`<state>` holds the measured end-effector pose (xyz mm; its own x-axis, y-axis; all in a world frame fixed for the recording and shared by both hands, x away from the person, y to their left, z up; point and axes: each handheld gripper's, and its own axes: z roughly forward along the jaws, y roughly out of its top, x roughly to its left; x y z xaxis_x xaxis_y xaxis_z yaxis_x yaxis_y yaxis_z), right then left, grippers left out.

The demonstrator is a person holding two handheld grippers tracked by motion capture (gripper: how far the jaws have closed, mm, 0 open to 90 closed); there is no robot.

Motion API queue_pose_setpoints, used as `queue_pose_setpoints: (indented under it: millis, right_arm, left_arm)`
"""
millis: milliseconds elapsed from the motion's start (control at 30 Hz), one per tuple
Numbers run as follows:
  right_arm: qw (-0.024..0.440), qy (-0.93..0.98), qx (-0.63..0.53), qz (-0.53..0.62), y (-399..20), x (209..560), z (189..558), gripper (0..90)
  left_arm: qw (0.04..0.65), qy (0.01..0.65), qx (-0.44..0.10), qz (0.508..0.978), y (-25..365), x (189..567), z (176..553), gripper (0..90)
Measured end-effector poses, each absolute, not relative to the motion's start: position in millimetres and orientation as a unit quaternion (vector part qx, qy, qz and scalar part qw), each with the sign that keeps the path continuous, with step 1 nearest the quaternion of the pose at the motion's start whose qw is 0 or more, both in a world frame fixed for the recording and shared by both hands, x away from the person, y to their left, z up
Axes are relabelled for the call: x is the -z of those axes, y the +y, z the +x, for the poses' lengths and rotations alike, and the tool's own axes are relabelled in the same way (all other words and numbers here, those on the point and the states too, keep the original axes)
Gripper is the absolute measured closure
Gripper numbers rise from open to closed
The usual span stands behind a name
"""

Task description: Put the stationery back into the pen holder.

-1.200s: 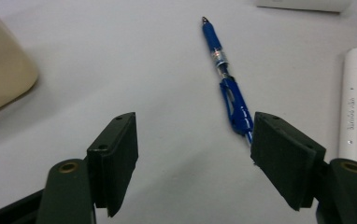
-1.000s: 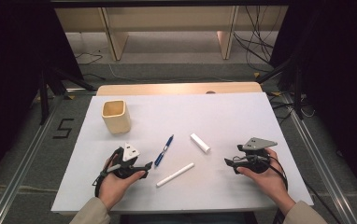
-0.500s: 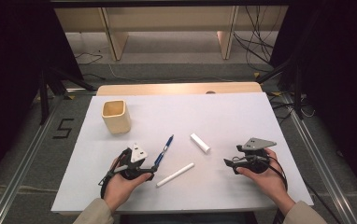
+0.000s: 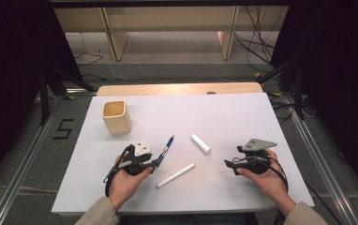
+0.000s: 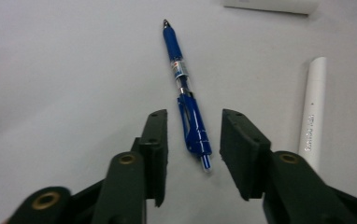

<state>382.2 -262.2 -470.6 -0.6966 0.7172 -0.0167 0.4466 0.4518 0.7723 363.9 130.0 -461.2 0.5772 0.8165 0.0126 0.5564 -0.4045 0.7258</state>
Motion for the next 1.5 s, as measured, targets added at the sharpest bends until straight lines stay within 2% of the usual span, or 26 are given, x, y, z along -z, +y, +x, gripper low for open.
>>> queue_pose_setpoints:
  millis: [67, 100, 133, 167, 300, 867, 1500]
  right_arm:
    - [0.173, 0.834, -0.391, 0.349, -262, 471, 382, 23.9]
    - [0.173, 0.834, -0.391, 0.349, -262, 471, 382, 23.9]
    - [0.173, 0.834, -0.391, 0.349, -262, 471, 382, 23.9]
    - [0.173, 0.834, -0.391, 0.349, -262, 471, 382, 23.9]
    - [0.173, 0.834, -0.391, 0.349, -262, 471, 382, 23.9]
    - [0.172, 0.834, -0.391, 0.348, -262, 471, 382, 23.9]
    - [0.169, 0.835, -0.391, 0.348, -261, 471, 382, 23.9]
  left_arm:
    - [0.347, 0.427, -0.183, 0.815, 131, 462, 364, 73.8]
    - [0.347, 0.428, -0.184, 0.814, 131, 462, 364, 73.8]
    - [0.340, 0.425, -0.185, 0.818, 132, 462, 364, 80.0]
    - [0.338, 0.428, -0.184, 0.818, 133, 463, 363, 80.0]
    - [0.327, 0.433, -0.179, 0.820, 136, 465, 361, 89.4]
    - [0.301, 0.400, -0.136, 0.855, 122, 478, 353, 89.6]
    - [0.288, 0.386, -0.148, 0.864, 110, 481, 360, 89.6]
